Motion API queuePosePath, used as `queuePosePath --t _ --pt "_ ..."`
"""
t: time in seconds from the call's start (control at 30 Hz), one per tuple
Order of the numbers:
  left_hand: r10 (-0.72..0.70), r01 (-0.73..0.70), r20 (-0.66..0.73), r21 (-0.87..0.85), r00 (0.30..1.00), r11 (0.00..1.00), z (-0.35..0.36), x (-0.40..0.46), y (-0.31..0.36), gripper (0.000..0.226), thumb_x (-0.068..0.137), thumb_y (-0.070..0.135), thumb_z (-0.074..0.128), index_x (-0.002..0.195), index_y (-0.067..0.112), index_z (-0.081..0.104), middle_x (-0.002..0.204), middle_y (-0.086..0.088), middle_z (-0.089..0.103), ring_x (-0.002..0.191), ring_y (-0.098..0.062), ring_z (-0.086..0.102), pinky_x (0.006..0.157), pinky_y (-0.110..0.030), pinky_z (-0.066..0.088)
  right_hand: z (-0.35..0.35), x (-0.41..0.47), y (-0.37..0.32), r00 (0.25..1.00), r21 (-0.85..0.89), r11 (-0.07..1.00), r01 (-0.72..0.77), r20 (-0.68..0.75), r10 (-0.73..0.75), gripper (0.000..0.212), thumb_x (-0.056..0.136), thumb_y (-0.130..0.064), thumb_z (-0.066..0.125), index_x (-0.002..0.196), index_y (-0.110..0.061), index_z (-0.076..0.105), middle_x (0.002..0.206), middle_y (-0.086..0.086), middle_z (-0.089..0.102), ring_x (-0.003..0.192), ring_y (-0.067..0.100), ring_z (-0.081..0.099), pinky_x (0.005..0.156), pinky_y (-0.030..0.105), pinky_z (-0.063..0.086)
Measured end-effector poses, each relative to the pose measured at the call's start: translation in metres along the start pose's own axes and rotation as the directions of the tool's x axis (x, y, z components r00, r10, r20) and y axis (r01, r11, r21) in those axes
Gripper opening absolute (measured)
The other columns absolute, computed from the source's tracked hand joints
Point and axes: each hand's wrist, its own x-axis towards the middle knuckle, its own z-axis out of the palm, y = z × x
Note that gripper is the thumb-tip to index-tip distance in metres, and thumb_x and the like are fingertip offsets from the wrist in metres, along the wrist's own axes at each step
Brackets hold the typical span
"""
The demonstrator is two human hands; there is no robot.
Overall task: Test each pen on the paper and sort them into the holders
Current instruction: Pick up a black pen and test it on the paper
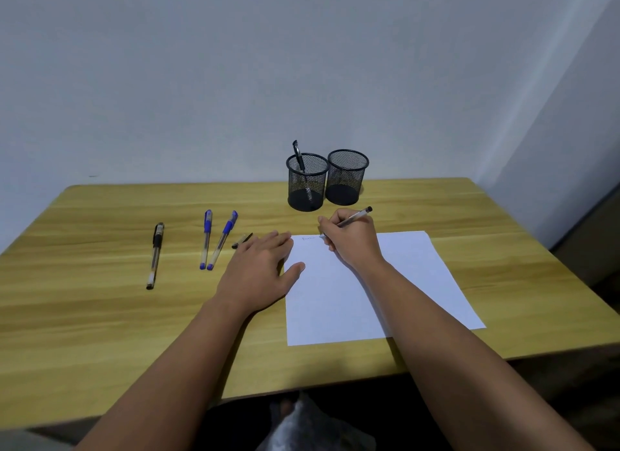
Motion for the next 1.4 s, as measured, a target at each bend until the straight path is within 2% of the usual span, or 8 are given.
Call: queuePosePath --t 0.17,0.3,0.63,0.87,1.0,1.17,1.4 --pt "-0.003 0.002 -0.006 -0.013 1.000 1.000 -0.0007 -0.0005 0.0007 0.075 0.089 0.069 0.028 0.141 0.022 0.056 0.157 0.009 0.043 0.149 -0.013 0.031 0.121 -0.044 0.025 -0.0015 0.0006 0.0012 1.000 0.061 0.998 -0.010 -0.008 0.010 0.037 0.096 -0.014 0.071 0.071 0.008 0.054 0.067 0.031 0.064 0.050 0.024 0.061 0.054 0.037 0.050" --pt "-0.005 0.005 0.002 -0.003 1.000 1.000 -0.0017 -0.0005 0.0009 0.075 0.090 0.068 0.028 0.143 0.023 0.054 0.157 0.009 0.042 0.150 -0.013 0.030 0.121 -0.043 0.024 -0.0003 -0.0013 0.0012 1.000 0.011 1.000 0.019 -0.003 -0.019 0.040 0.099 -0.023 0.074 0.074 0.006 0.063 0.066 0.022 0.069 0.052 0.019 0.063 0.052 0.030 0.054" --pt "-0.009 0.009 0.010 -0.012 1.000 1.000 -0.0019 -0.0010 0.0010 0.073 0.090 0.068 0.030 0.144 0.024 0.053 0.158 0.009 0.041 0.150 -0.012 0.029 0.122 -0.044 0.024 -0.0033 -0.0023 -0.0001 0.998 0.050 0.999 0.013 -0.066 -0.010 0.040 0.099 -0.016 0.070 0.070 0.007 0.055 0.067 0.030 0.066 0.049 0.025 0.061 0.050 0.033 0.051" --pt "-0.011 0.011 0.013 -0.013 1.000 1.000 -0.0032 0.0000 0.0023 0.076 0.089 0.068 0.028 0.146 0.023 0.051 0.158 0.009 0.041 0.150 -0.013 0.028 0.123 -0.044 0.024 -0.0024 -0.0013 0.0018 0.998 0.006 1.000 0.025 -0.059 -0.025 0.041 0.099 -0.019 0.072 0.067 0.002 0.057 0.063 0.024 0.067 0.049 0.021 0.061 0.048 0.030 0.051" --pt "-0.009 0.009 0.012 -0.014 1.000 1.000 -0.0025 -0.0006 0.0020 0.076 0.089 0.069 0.028 0.145 0.024 0.052 0.158 0.010 0.041 0.150 -0.012 0.029 0.122 -0.044 0.024 -0.0020 -0.0010 0.0025 0.998 -0.020 0.999 0.035 -0.058 -0.036 0.043 0.098 -0.017 0.072 0.060 -0.007 0.055 0.059 0.019 0.066 0.047 0.019 0.061 0.047 0.029 0.049" --pt "-0.006 0.006 -0.007 -0.020 1.000 1.000 -0.0014 -0.0017 0.0014 0.072 0.090 0.068 0.031 0.137 0.022 0.059 0.157 0.009 0.043 0.150 -0.013 0.030 0.121 -0.043 0.024 -0.0016 -0.0001 0.0042 0.997 -0.022 0.999 0.037 -0.067 -0.039 0.040 0.098 -0.016 0.069 0.068 0.006 0.055 0.063 0.024 0.065 0.047 0.022 0.060 0.047 0.031 0.049" --pt "-0.011 0.011 -0.006 -0.020 1.000 1.000 -0.0003 -0.0012 0.0003 0.070 0.091 0.067 0.033 0.142 0.023 0.055 0.157 0.010 0.042 0.150 -0.012 0.029 0.122 -0.044 0.025 -0.0016 0.0008 0.0053 0.997 0.003 0.999 0.035 -0.066 -0.035 0.040 0.098 -0.015 0.068 0.071 0.009 0.052 0.062 0.029 0.060 0.048 0.029 0.059 0.048 0.033 0.048"
